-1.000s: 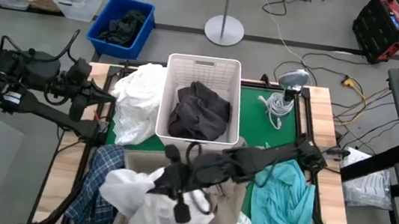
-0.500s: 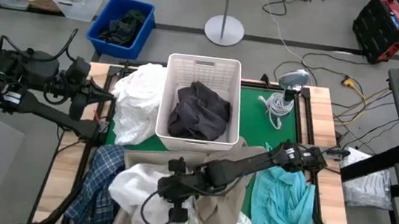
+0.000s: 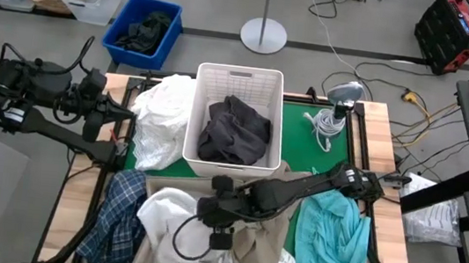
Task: Sort clothes
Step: Put the white polo shirt into the brown laundry organizer
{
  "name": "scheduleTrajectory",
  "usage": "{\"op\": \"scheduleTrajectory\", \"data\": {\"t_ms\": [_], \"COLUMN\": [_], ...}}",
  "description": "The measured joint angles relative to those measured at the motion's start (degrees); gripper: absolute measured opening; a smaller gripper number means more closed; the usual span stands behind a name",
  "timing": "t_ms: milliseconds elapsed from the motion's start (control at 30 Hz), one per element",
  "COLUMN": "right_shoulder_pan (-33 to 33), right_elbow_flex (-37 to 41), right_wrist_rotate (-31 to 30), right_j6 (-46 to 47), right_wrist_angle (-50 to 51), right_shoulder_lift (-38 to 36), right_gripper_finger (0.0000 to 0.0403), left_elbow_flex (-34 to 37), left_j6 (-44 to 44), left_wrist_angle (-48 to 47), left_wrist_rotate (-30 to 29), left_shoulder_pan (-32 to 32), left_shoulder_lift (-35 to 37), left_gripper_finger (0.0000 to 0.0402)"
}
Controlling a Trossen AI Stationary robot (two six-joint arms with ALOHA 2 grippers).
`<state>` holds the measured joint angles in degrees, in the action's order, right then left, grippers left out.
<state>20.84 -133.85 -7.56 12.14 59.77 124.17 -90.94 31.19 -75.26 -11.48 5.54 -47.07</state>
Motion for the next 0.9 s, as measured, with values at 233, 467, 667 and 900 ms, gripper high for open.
{"op": "scheduleTrajectory", "data": {"t_ms": [233,467,667,900], "right_shoulder_pan": [0.0,-1.7,-4.2,-4.5], "right_elbow_flex": [0.0,0.0,0.0,0.0], "right_wrist_rotate": [-0.6,-3.3,3.5,8.0], "right_j6": [2.3,0.9,1.8,1.6], "right_wrist_angle": [2.2,-10.5,-20.5,-21.5], "right_shoulder_lift": [-4.6,-4.5,-2.0,0.9], "right_gripper_finger": [0.0131,0.0177,0.0211,0.0215], "left_elbow_flex": [0.0,0.0,0.0,0.0], "left_j6": [0.0,-0.3,-0.3,-0.5], "left_wrist_angle": [-0.4,-0.4,-0.3,-0.3], "left_wrist_rotate": [0.0,-0.1,-0.2,-0.2], "left_shoulder_pan": [0.0,0.0,0.0,0.0], "left_shoulder_lift": [0.0,-0.3,-0.3,-0.4], "left_gripper_finger": [0.0000,0.0000,0.0000,0.0000]}}
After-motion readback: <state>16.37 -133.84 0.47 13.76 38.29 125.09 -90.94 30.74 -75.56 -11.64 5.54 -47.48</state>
